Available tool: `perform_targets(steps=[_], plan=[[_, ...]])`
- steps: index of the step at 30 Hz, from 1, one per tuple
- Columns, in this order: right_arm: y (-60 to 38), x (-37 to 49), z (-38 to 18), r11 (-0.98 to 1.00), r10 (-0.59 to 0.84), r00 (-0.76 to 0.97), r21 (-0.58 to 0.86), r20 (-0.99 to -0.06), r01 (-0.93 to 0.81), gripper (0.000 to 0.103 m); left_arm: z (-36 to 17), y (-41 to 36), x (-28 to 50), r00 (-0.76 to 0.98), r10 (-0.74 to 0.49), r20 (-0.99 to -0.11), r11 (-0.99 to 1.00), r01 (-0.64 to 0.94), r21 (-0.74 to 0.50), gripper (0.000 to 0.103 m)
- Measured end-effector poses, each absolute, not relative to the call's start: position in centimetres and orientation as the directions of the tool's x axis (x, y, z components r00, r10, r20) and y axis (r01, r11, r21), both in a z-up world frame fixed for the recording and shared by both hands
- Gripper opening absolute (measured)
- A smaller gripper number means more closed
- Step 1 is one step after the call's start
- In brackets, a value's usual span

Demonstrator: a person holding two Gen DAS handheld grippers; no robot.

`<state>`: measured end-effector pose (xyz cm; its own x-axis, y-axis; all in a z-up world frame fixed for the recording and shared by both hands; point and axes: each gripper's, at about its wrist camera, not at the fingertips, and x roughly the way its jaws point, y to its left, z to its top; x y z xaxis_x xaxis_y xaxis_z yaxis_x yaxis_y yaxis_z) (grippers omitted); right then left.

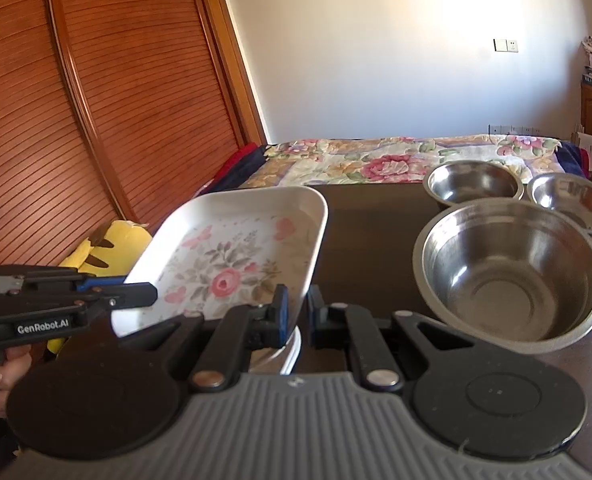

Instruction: Organize plates and bowls

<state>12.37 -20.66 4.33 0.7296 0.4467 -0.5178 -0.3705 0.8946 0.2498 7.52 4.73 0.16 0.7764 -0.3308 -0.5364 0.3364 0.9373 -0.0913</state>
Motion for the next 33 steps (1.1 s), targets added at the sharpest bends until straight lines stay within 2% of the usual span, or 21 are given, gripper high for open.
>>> perform_targets(steps=[33], plan=[[-18.6, 9.8, 0.9, 0.883, 0.468, 0.697, 0.249, -0.543, -0.399, 0.011, -3.9, 6.5, 4.5, 0.758, -0.315, -0.57, 0.947, 0.292, -0.135, 0.017]])
